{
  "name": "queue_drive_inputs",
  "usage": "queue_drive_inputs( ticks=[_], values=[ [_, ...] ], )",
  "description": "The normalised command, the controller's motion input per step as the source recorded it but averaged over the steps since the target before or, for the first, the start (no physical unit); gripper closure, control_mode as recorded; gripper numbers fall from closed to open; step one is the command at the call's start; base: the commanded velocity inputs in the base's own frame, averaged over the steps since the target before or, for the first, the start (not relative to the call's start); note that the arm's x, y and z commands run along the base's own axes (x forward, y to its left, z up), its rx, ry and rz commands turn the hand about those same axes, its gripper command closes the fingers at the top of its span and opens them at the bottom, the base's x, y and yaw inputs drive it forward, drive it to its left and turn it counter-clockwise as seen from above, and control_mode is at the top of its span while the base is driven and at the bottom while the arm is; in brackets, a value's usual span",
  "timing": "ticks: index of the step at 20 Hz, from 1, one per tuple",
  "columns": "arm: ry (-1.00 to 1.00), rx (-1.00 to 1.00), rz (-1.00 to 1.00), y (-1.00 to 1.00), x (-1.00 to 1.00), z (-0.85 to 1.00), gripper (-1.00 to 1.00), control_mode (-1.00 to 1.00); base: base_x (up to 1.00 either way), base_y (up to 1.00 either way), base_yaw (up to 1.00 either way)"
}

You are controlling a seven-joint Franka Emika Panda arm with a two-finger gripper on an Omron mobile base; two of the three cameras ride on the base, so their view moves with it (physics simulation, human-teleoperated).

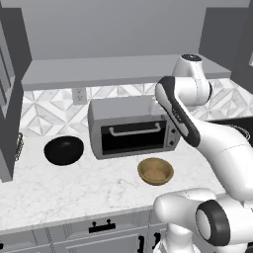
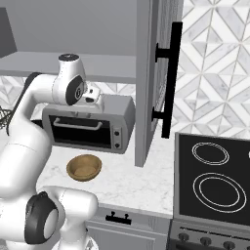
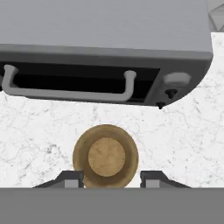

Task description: Pick up the bowls on the counter and stack them on top of one another in the open cabinet. Place the smaller bowl on top of the larger bowl.

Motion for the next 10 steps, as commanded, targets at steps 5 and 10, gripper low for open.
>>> queue_drive_inputs(
  ticks=[5, 10],
  values=[
    [0.12, 0.00, -0.02, 0.00, 0.03, -0.15, -1.00, -1.00, 0.00, 0.00, 0.00],
    [0.15, 0.07, -0.12, 0.01, 0.05, -0.73, -1.00, -1.00, 0.00, 0.00, 0.00]
  ],
)
